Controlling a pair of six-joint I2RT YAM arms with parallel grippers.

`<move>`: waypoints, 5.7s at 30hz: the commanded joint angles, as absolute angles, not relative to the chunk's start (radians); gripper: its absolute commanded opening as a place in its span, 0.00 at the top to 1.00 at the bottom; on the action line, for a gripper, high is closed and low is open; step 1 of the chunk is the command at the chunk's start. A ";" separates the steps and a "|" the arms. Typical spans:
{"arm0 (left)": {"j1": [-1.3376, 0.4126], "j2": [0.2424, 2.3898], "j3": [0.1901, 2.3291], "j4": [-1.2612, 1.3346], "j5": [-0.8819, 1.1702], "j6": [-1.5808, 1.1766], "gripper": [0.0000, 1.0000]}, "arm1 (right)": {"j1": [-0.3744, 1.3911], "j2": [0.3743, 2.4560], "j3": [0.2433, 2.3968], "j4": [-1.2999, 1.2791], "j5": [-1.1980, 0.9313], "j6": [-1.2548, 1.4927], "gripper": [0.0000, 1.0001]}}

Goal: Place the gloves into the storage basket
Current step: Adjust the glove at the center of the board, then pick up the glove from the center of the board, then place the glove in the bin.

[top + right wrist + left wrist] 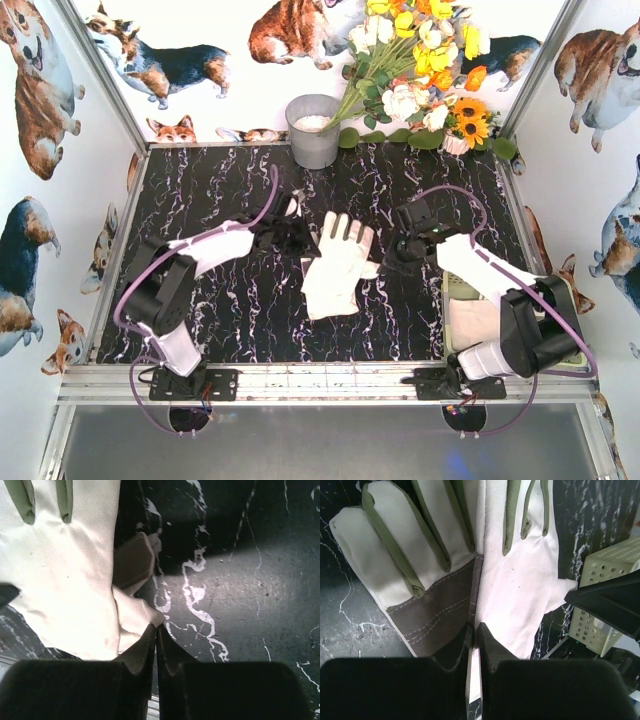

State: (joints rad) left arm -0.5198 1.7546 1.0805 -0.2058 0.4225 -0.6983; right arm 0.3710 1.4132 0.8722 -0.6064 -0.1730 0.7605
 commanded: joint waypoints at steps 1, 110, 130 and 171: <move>-0.528 1.665 1.018 -0.121 0.370 -0.755 1.00 | 0.376 1.379 0.957 -0.610 -0.164 0.734 1.00; -0.514 1.687 0.844 -0.130 0.299 -0.804 0.90 | 0.394 1.901 0.989 -0.165 -0.761 0.605 0.68; -0.418 1.385 0.882 -0.360 0.093 -0.674 0.19 | 0.247 1.363 1.010 -0.653 -0.313 0.896 1.00; -0.160 1.091 0.937 -0.656 0.089 -0.468 0.14 | -0.317 0.854 1.100 -1.329 0.417 1.255 1.00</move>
State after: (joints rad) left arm -0.1768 1.1175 0.9329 -0.6514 0.0910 -0.4728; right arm -0.3065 0.8677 1.1164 -1.4242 0.4305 1.2621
